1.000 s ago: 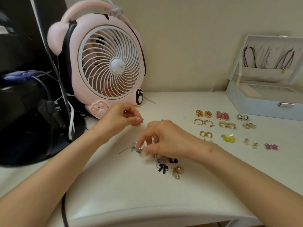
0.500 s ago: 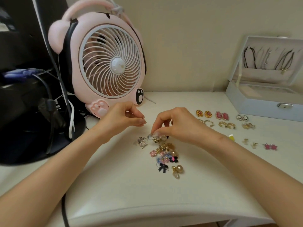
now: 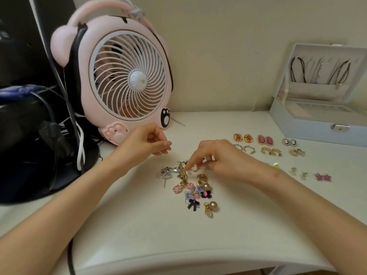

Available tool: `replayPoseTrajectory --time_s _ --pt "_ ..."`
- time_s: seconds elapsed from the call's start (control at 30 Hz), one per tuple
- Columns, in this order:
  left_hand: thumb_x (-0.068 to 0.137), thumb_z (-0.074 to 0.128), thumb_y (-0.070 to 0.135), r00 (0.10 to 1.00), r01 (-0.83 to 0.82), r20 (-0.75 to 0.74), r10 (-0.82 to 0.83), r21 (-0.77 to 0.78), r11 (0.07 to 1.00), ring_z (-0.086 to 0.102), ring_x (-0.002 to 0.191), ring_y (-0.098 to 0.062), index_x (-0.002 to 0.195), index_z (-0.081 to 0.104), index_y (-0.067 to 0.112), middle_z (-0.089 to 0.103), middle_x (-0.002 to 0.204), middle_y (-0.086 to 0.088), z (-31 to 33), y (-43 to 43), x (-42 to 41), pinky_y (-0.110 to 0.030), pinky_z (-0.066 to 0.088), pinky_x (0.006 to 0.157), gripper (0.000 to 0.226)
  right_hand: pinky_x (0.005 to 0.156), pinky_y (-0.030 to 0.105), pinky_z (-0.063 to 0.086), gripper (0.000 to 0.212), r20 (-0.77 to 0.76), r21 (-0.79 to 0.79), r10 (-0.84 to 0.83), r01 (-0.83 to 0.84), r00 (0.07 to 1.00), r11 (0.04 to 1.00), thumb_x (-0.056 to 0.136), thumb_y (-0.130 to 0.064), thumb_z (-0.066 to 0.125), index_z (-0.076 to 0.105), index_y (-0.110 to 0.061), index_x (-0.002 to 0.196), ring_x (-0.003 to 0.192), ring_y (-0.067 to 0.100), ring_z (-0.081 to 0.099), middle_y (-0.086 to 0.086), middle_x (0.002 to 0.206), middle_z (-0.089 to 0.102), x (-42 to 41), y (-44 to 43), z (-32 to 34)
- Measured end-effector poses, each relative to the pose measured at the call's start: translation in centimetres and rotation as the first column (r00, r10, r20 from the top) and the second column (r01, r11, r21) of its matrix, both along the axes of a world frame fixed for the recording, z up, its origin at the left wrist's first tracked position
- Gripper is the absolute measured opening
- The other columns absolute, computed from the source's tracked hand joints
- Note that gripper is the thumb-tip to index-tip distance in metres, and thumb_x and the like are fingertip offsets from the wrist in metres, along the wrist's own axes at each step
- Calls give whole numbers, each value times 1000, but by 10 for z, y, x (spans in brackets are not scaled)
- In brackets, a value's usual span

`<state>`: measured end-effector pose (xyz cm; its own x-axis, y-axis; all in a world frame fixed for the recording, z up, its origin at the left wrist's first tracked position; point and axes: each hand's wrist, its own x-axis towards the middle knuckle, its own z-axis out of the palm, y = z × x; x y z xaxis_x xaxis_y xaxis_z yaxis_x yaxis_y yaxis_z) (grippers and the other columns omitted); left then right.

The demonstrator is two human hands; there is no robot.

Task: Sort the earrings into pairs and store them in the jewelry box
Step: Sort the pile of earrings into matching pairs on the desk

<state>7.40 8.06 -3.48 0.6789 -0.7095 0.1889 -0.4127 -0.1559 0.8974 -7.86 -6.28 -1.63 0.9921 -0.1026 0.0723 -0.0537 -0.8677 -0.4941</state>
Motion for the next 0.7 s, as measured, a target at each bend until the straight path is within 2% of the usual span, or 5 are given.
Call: replayPoseTrajectory --time_s 0.13,0.3,0.4,0.53,0.7 --pt "79 70 9 1000 -10 23 10 7 1000 69 76 -11 75 59 11 73 76 -1 1 0 -3 -22 53 70 13 66 10 37 27 29 -4 -45 46 999 999 87 -5 61 75 -29 88 74 3 49 -6 91 60 -4 -10 7" --pt "76 73 8 998 5 58 -6 16 1000 69 83 -13 77 60 10 73 80 -4 1 0 -6 -24 52 80 13 73 26 44 17 -115 -32 -23 20 993 999 80 -14 70 74 -30 84 73 2 49 -11 85 59 -9 -8 4" --pt "76 71 3 998 46 37 -46 -9 999 68 83 -24 82 57 11 71 83 -13 2 1 -3 -30 52 79 18 71 23 43 19 -62 -12 -23 22 998 1000 80 -17 71 73 -34 89 76 5 51 -11 87 59 -8 -6 -1" --pt "81 65 0 996 78 40 -77 -8 997 65 75 -15 84 53 13 71 79 -8 1 1 -2 -17 47 63 18 65 14 41 25 -63 45 12 -10 998 999 77 -13 73 72 -37 86 76 4 52 -10 88 60 -13 -11 4" --pt "86 62 7 993 97 72 -98 18 995 64 70 -10 89 57 16 73 76 -2 0 0 -4 -23 48 67 11 66 19 41 11 -47 40 12 -11 999 999 76 -25 76 73 -33 83 71 -3 49 -10 84 59 -8 -3 -6"
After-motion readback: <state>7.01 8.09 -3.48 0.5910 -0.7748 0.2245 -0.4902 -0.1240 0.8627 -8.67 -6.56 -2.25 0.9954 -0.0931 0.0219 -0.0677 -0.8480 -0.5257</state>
